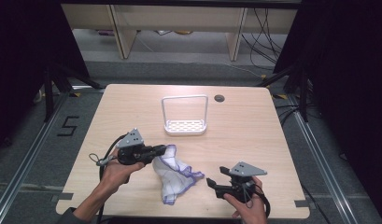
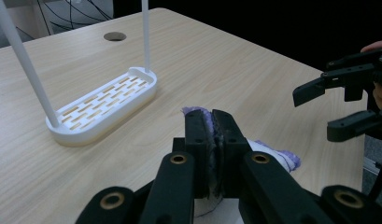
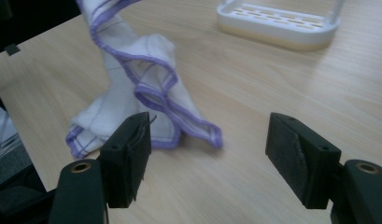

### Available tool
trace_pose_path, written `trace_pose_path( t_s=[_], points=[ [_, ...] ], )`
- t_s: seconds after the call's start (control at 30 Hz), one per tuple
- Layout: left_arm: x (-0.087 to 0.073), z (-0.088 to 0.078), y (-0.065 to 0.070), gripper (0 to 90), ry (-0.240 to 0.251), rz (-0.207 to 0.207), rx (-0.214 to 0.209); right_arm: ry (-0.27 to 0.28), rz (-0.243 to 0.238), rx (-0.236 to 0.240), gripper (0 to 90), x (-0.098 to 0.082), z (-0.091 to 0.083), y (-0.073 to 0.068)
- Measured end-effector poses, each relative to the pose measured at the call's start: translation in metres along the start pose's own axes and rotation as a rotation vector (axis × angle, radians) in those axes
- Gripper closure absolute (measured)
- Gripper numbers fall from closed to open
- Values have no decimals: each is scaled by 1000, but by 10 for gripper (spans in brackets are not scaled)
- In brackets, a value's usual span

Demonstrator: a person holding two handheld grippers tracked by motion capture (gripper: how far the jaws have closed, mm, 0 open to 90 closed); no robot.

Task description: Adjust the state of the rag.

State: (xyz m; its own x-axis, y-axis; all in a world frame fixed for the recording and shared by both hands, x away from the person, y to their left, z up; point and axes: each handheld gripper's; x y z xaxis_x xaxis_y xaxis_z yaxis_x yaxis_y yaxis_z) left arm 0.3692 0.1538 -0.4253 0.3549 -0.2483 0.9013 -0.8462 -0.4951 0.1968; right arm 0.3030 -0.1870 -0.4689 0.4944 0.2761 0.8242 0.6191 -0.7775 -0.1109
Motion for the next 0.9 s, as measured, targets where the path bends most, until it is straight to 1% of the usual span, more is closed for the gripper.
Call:
trace_pose_path(
  t_s=[0.03, 0.07, 0.1, 0.13, 0.17, 0.2, 0.23, 0.27, 0.3, 0.33, 0.37, 0.4, 0.43, 0.47, 0.5, 0.53, 0.57, 0.6, 0.63, 0.7, 0.73, 0.77, 0.8, 0.83, 0.87, 0.9],
  points=[
    [-1, 0, -1, 852, 0, -3, 2, -3, -2, 9, 324, 2, 3, -2],
    [-1, 0, -3, 852, 8, -10, -5, -5, -6, 18, 327, 3, 7, -3],
    [-1, 0, -4, 851, 8, -11, -1, -7, 11, 35, 337, 5, 11, -5],
    [-1, -2, -5, 851, -4, -6, 11, -8, 12, 50, 343, 7, 15, -6],
    [-2, -2, -6, 851, 0, -11, 13, -15, 10, 54, 343, 9, 18, -8],
    [-2, -2, -8, 851, -3, -15, 13, -22, -1, 45, 351, 11, 22, -10],
    [-2, -2, -8, 851, -3, -15, 13, -22, -1, 45, 351, 11, 22, -10],
    [-3, -3, -10, 851, 3, -22, 19, -29, -26, 54, 372, 16, 28, -16],
    [-3, -3, -10, 851, 3, -22, 19, -29, -26, 54, 372, 16, 28, -16],
    [-3, -4, -11, 851, 2, -24, 18, -40, -40, 44, 390, 18, 29, -21],
    [-3, -3, -11, 851, 4, -28, 20, -43, -77, 39, 429, 21, 32, -25],
    [-4, -4, -13, 851, 6, -35, 20, -37, -111, 46, 474, 24, 37, -33],
    [-4, -4, -13, 851, 6, -35, 20, -37, -111, 46, 474, 24, 37, -33],
    [-4, -4, -14, 851, 8, -39, 17, -41, -118, 52, 521, 27, 40, -39],
    [-4, -4, -14, 850, 8, -39, 17, -41, -118, 52, 521, 27, 40, -39],
    [-4, -4, -15, 850, 10, -39, 11, -39, -144, 53, 564, 28, 45, -44],
    [-4, -4, -15, 850, 10, -39, 11, -39, -144, 53, 564, 28, 45, -44],
    [-5, -4, -16, 850, 13, -44, 7, -52, -166, 35, 582, 28, 51, -49],
    [-5, -4, -15, 850, 3, -42, 16, -65, -182, 29, 589, 29, 54, -50],
    [-5, -4, -16, 849, 2, -43, 11, -70, -216, -10, 612, 29, 61, -53],
    [-5, -4, -16, 849, 2, -43, 11, -83, -224, -34, 644, 29, 64, -53],
    [-6, -3, -17, 849, 4, -50, 7, -83, -224, -34, 644, 29, 64, -53],
    [-6, -3, -18, 849, 3, -53, 14, -77, -255, -39, 743, 29, 70, -52],
    [-7, -3, -19, 849, 1, -55, 10, -81, -270, -32, 774, 30, 72, -51],
    [-8, -3, -21, 849, 1, -59, 3, -98, -269, -30, 809, 31, 74, -50],
    [-8, -3, -21, 849, 1, -59, 3, -98, -269, -30, 809, 31, 74, -50]
  ],
)
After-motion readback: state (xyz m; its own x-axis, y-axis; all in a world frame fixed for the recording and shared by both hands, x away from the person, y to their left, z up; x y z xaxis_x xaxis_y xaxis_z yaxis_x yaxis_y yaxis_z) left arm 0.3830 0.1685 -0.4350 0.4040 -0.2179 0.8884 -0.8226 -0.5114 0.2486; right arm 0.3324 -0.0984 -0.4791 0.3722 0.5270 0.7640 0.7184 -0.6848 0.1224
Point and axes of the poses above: each handheld gripper's, and its own axes: z roughly forward along the jaws, x roughly out of its top, y roughly to its right, and after that the axes turned 6 degrees about -x, right-handed
